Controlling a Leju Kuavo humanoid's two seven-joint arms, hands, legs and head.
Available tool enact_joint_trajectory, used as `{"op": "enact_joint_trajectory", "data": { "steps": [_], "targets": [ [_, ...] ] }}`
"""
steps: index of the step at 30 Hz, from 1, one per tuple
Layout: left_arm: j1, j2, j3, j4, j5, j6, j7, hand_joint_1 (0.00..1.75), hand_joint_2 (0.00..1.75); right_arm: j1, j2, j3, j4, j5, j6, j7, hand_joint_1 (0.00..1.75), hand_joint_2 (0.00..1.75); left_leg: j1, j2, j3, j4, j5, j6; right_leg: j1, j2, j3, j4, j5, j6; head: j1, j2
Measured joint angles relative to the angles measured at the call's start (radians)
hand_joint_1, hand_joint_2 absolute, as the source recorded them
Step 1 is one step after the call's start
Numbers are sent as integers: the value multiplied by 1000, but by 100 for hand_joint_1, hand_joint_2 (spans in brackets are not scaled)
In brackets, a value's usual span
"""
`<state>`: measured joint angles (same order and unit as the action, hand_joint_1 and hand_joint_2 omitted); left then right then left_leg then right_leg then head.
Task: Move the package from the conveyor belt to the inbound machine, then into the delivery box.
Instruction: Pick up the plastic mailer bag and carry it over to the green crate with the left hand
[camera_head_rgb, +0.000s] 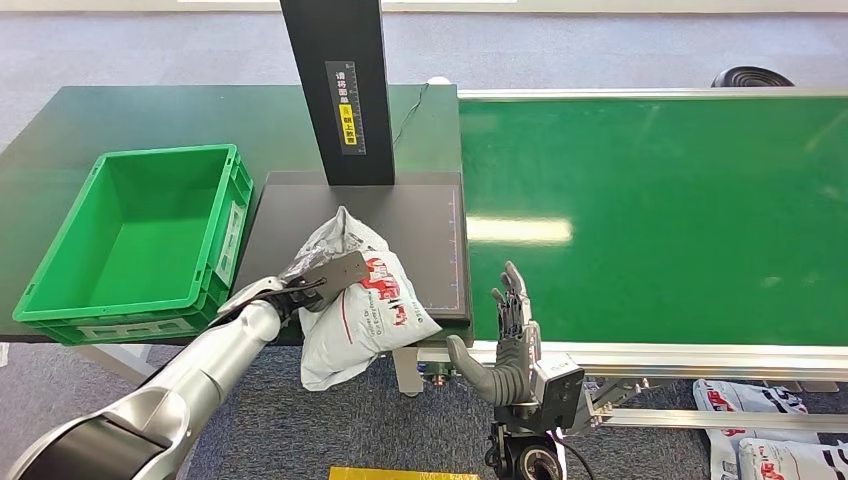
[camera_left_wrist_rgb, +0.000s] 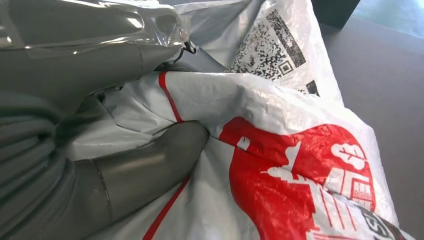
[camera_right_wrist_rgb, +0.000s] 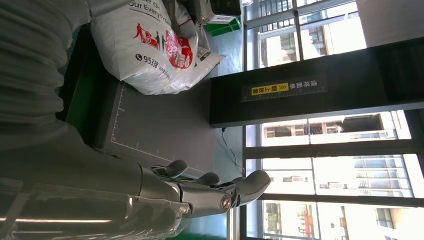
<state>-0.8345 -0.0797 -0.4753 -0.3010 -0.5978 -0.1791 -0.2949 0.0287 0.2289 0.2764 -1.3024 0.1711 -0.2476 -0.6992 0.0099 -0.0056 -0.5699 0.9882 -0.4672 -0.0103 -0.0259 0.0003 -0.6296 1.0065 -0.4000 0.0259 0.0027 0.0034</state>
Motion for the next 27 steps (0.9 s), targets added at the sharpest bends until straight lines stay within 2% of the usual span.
{"op": "enact_joint_trajectory", "data": {
  "steps": [6,11,14,27],
  "targets": [
    [8,0,1,0,0,28,1,175,175,0,0,-1,0,4,5,3,0,175,0,0,0,0,0,0,0,0,-1,0,0,0,0,0],
    [12,-13,30,-1,30,147,6,175,175,1,4,-5,0,8,8,10,0,175,0,0,-1,0,1,0,0,0,-4,0,1,-1,0,0],
    [-1,-15,52,-1,27,181,23,175,175,1,8,-6,0,7,6,9,0,175,0,1,-5,0,2,-1,0,0,-8,0,2,-2,0,0],
    [-153,34,73,-2,-56,150,65,175,175,11,7,-10,0,-24,-21,4,0,175,0,1,-20,1,5,-1,0,0,-23,1,5,-3,0,0]
  ]
}}
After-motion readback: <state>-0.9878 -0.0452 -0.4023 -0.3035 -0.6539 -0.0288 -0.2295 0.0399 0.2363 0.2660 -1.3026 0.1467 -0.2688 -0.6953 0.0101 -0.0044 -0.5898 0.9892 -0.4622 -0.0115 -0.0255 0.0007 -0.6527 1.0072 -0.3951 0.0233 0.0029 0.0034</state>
